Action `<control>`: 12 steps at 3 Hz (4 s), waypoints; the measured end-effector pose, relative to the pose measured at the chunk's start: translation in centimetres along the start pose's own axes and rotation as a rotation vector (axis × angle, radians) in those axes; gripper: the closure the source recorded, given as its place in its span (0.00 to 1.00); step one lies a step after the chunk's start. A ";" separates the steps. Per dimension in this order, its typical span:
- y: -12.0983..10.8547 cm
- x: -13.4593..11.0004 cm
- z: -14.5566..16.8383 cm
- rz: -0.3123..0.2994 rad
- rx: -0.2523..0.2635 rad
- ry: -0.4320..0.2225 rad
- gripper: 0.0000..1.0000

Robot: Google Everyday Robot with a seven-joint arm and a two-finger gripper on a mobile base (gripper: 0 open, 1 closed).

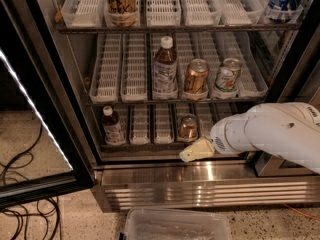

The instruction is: Pick orange can from bottom shelf of fridge

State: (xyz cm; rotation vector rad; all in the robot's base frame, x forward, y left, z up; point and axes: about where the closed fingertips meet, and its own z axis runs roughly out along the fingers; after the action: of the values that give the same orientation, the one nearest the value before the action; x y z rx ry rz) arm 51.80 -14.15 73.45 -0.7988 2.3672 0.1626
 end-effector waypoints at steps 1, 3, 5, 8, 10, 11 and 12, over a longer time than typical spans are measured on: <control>0.0 0.0 0.0 0.000 0.000 -0.001 0.00; 2.0 2.2 4.8 0.122 -0.043 -0.093 0.00; 1.0 6.9 6.8 0.226 0.065 -0.149 0.00; -1.7 7.8 9.4 0.381 0.095 -0.282 0.00; -0.1 9.2 15.2 0.449 0.167 -0.358 0.00; 1.3 6.9 17.0 0.432 0.230 -0.417 0.00; -0.6 6.3 16.1 0.465 0.305 -0.464 0.00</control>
Offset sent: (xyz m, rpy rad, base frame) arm 0.0159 0.0132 -0.0365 0.2106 -0.0353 -0.0702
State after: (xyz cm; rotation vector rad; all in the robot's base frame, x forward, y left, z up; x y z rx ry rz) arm 56.71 -13.01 56.89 -0.0435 2.0224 0.1520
